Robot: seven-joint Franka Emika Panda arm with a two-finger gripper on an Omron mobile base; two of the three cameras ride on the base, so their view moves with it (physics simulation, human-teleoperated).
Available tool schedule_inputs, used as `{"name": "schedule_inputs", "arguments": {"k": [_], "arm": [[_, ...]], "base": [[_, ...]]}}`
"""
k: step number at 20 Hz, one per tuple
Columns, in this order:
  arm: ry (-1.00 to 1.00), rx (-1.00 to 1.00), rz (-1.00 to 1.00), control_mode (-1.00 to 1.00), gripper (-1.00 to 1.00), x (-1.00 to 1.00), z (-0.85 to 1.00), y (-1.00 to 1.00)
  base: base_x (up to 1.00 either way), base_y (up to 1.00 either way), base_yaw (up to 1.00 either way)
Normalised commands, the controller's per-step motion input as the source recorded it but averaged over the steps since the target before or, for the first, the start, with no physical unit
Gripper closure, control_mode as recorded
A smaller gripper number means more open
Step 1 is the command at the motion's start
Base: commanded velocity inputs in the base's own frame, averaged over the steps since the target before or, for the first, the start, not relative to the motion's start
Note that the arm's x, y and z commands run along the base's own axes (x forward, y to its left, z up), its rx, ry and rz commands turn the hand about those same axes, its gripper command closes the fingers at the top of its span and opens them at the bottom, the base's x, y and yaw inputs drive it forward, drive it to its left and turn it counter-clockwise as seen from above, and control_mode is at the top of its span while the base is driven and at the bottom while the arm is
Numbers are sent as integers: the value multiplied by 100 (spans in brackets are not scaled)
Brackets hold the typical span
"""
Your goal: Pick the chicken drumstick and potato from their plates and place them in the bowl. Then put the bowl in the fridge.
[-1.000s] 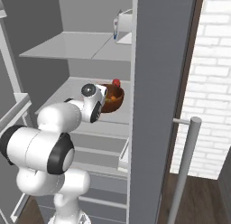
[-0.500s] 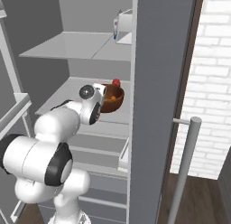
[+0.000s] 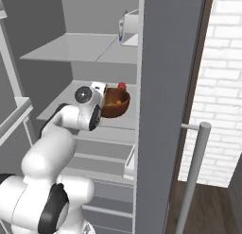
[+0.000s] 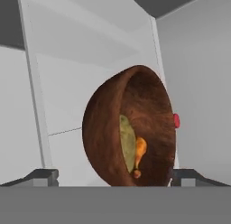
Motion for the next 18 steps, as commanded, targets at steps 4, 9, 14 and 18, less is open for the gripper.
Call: {"name": "schedule_inputs", "arguments": {"k": [4,9,14,18], "arm": [[0,0,0,-100,-100,-63,68,0],[0,0,0,-100,-100,-70,56,0],[0,0,0,-100,-100,-88,15,0],[0,0,0,-100,-100,-73,35,2]], "base": [[0,0,0],[0,0,0],[0,0,0],[0,0,0]]}}
